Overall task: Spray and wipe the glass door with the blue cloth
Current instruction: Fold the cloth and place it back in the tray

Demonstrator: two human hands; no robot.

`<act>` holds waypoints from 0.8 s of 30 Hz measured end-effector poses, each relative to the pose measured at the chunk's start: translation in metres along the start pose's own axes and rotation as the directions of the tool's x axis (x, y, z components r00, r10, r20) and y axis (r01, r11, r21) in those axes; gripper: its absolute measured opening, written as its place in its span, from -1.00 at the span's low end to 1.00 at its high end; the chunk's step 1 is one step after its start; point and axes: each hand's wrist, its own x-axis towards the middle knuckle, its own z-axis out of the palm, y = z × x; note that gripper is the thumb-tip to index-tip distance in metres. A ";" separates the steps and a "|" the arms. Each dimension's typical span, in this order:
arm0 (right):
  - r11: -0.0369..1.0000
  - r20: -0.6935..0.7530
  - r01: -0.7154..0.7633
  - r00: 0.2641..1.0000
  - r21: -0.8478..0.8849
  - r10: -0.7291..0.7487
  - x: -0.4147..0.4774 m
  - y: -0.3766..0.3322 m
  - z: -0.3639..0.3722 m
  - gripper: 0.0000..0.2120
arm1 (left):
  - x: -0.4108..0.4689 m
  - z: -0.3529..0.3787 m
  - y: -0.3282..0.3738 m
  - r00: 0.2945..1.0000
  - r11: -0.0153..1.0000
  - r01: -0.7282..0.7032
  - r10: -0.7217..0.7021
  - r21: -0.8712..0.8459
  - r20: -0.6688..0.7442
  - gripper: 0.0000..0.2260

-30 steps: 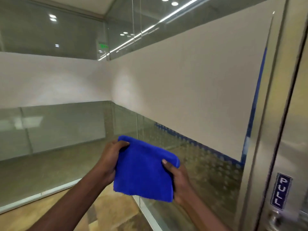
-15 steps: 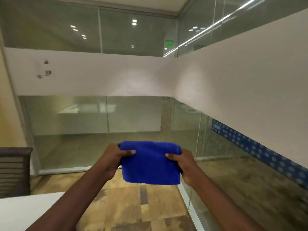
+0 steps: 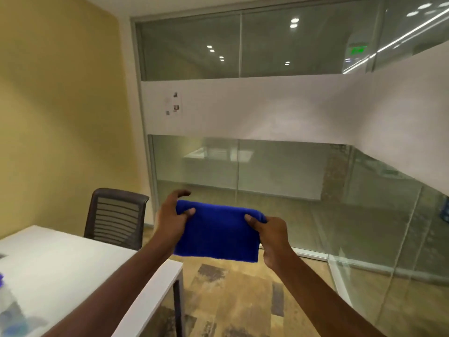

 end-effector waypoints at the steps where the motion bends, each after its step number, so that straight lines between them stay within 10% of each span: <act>1: 1.000 0.021 0.002 1.000 0.008 -0.002 0.009 0.000 0.006 -0.82 | 0.003 -0.002 -0.003 1.000 0.999 -0.001 0.002 0.040 -0.020 -0.65; 10: 0.974 0.441 0.142 0.896 -0.174 -0.052 0.047 0.030 0.061 -0.79 | 0.002 -0.042 -0.046 0.974 0.900 0.139 -0.050 0.413 -0.219 -0.82; 17: 0.907 0.543 0.315 0.831 -0.278 -0.122 0.050 0.065 0.134 -0.88 | -0.021 -0.108 -0.060 0.933 0.905 0.349 -0.309 0.243 -0.186 -0.59; 24: 0.992 0.741 -0.067 0.660 -0.109 0.126 0.021 0.087 0.208 -0.73 | -0.058 -0.169 -0.077 0.901 0.694 0.423 -0.254 0.582 -0.351 -0.61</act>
